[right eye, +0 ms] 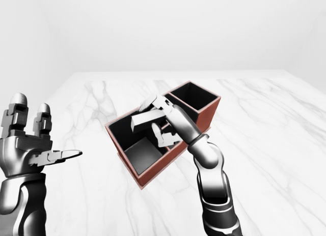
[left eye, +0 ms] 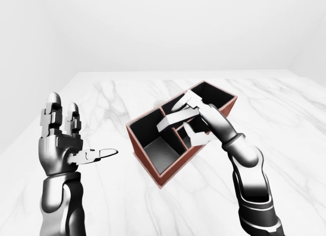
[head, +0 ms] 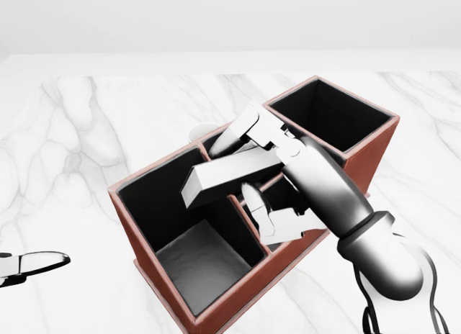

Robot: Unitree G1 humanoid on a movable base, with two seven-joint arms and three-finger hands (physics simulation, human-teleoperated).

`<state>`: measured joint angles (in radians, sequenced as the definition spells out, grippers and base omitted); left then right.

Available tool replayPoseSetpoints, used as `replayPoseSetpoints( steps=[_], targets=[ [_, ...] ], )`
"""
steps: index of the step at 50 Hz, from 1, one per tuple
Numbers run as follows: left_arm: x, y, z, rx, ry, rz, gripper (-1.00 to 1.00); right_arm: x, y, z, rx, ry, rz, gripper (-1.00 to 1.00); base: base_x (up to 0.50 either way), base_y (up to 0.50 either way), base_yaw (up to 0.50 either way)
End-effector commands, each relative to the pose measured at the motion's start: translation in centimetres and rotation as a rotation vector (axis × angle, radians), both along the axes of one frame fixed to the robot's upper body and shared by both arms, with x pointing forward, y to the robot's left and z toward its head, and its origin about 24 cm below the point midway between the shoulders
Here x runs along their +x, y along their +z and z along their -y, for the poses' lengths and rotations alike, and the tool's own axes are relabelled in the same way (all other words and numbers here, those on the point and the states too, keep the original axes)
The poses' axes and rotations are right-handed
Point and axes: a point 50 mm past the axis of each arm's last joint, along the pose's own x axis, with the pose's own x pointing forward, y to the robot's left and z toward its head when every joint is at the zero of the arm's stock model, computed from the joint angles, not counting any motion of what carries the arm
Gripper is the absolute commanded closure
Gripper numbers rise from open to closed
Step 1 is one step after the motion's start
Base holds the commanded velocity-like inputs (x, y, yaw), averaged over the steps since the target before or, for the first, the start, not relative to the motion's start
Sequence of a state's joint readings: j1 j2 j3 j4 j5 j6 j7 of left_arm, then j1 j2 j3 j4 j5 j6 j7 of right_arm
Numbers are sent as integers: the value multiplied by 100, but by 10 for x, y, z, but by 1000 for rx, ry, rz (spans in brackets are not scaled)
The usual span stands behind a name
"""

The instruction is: Pick up the book and place it in the left compartment of the caddy.

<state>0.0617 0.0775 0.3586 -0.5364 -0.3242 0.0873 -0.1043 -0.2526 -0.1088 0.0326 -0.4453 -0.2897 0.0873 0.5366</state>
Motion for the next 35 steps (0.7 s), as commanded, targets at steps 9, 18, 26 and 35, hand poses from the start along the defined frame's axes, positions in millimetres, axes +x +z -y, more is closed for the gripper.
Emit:
replayPoseSetpoints(
  steps=[9,18,26,35],
  targets=[
    [0,1,-1,-1,2,4,-100,9,-16,-1,88,-24,-82,100,0,0,0],
    [0,0,-2,-2,3,2,-100,12,-23,-7,92,-15,-115,100,0,0,0],
    [-1,2,-1,0,3,7,-100,16,-29,-9,88,-12,-144,100,0,0,0],
    [-1,1,-1,-1,3,7,-100,18,-35,-11,86,-12,-169,100,0,0,0]
  ],
)
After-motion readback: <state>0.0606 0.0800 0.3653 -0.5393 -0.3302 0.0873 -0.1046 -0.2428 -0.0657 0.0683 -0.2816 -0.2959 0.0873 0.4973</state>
